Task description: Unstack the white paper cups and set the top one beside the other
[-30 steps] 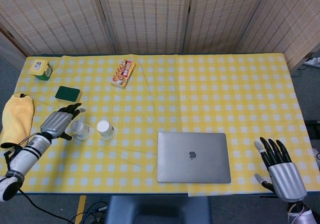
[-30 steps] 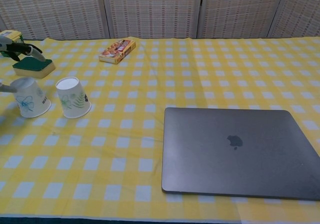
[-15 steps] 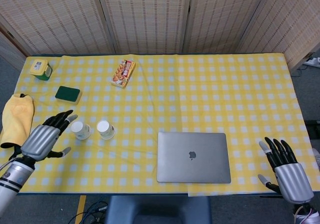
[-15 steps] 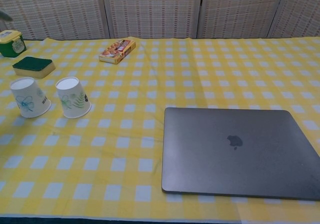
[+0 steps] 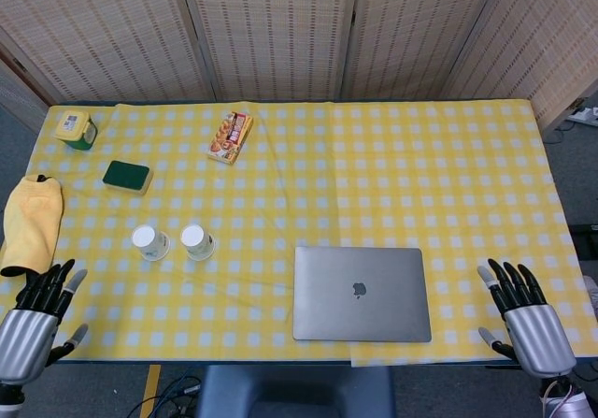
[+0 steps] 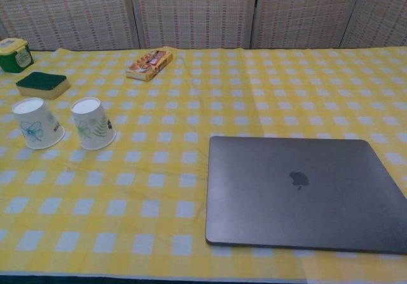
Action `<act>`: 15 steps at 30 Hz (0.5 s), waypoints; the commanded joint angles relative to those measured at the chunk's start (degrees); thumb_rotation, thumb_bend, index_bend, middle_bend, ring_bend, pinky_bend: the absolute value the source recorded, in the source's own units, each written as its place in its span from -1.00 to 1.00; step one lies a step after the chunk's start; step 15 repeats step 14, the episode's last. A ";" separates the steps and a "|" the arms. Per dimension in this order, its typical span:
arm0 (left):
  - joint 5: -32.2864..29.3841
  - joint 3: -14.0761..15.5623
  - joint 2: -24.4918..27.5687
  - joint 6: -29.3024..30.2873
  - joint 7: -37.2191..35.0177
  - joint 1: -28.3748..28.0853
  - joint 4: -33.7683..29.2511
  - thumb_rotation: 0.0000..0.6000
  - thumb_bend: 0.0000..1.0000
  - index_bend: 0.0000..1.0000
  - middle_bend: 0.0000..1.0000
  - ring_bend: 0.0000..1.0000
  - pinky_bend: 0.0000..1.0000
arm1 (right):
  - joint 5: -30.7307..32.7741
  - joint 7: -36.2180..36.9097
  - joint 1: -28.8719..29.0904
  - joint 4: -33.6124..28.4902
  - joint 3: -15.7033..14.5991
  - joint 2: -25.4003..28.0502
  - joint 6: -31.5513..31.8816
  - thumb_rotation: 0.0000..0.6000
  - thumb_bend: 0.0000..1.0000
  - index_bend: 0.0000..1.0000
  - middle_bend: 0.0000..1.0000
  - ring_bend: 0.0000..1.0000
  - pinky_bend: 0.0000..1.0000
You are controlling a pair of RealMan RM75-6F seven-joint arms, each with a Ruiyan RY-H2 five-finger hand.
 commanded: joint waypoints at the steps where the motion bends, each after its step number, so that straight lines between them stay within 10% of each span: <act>1: 2.21 -0.03 -4.37 4.38 0.27 3.18 5.65 1.00 -0.41 -1.00 -1.00 -1.00 -0.67 | 0.50 -0.86 0.22 -0.31 0.02 -0.57 -0.90 1.00 -0.62 -1.00 -1.00 -1.00 -1.00; 15: 0.53 -1.82 -4.78 1.52 -1.93 2.80 6.48 1.00 -0.41 -1.00 -1.00 -1.00 -0.67 | 1.18 -1.07 -0.20 -0.35 1.05 -0.89 0.63 1.00 -0.62 -1.00 -1.00 -1.00 -1.00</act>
